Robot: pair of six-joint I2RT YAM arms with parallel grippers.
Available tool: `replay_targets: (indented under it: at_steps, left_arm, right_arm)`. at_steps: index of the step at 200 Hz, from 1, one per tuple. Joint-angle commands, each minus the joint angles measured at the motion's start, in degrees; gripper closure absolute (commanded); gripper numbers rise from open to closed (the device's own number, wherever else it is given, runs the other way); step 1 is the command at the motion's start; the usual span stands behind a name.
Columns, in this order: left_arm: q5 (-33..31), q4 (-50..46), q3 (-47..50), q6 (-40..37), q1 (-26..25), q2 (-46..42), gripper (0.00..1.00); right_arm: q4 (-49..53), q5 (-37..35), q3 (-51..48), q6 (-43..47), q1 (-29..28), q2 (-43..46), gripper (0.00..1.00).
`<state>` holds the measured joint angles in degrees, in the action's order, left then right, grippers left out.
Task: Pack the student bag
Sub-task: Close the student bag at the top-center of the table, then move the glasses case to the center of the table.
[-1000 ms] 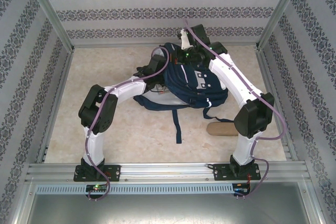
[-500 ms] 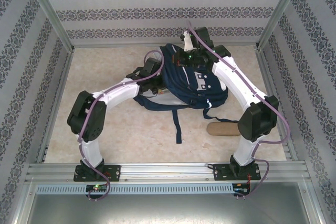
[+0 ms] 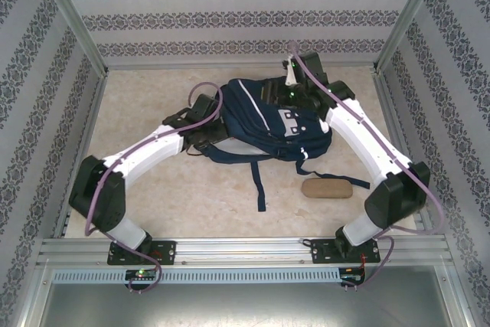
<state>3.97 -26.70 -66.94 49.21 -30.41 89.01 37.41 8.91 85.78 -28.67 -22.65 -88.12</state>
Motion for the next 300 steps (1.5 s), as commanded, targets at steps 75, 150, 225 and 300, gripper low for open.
replay_targets:
  at_steps: [75,150,225,300]
  left_arm:
    - [-2.49,-9.37,2.38,-4.81,1.65,-10.47,0.10]
    - [-2.99,-12.83,2.06,-5.69,2.66,-14.64,0.10]
    - [-2.30,-11.73,4.68,-5.25,2.82,-16.38,0.10]
    - [-1.20,-11.23,7.76,-5.08,2.82,-18.73,0.10]
  right_arm:
    - [4.27,-9.15,-39.33,-10.91,21.75,21.24,0.20]
    - [2.09,-10.33,-44.33,-9.75,25.65,12.43,0.16]
    - [-4.15,-1.14,-48.94,-23.13,10.06,15.47,0.19]
    - [1.97,-6.45,-35.01,-23.97,-8.31,10.29,0.16]
